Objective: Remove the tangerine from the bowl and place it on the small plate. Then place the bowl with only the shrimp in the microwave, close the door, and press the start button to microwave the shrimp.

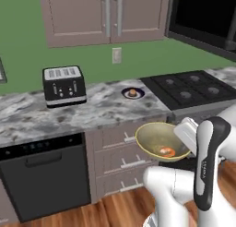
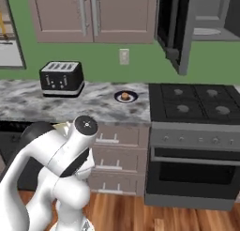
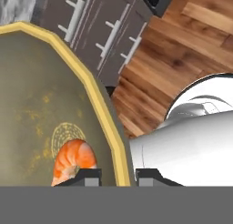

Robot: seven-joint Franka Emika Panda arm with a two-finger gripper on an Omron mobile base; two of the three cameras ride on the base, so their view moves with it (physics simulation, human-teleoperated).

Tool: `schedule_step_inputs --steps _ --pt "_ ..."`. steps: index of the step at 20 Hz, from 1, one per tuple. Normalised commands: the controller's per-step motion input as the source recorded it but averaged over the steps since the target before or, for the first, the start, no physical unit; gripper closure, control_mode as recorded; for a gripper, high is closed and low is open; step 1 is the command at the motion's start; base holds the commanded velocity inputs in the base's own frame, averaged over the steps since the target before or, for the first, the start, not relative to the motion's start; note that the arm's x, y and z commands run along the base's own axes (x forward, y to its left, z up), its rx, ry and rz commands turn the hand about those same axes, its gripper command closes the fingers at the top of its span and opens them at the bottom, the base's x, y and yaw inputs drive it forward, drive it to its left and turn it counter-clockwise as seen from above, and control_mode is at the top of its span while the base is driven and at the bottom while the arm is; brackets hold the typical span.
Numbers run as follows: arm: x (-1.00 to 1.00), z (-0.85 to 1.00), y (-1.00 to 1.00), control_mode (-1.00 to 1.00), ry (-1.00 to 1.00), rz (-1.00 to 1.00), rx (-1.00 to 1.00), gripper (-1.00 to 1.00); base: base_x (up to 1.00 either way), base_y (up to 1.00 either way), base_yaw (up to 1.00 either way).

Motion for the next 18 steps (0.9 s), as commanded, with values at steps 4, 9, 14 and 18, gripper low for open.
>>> schedule_step_inputs --steps 4,9,14,18 --pt "0.00 0.00 0.00 1.00 0.00 0.00 0.00 1.00 -0.08 -1.00 -0.20" --pt "0.00 0.00 0.00 1.00 0.00 0.00 0.00 1.00 0.13 -1.00 -0.09" --pt "0.00 0.00 0.00 1.00 0.00 0.00 0.00 1.00 0.45 -0.96 0.00" --pt "0.00 0.00 0.00 1.00 0.00 0.00 0.00 1.00 0.62 -0.65 0.04"
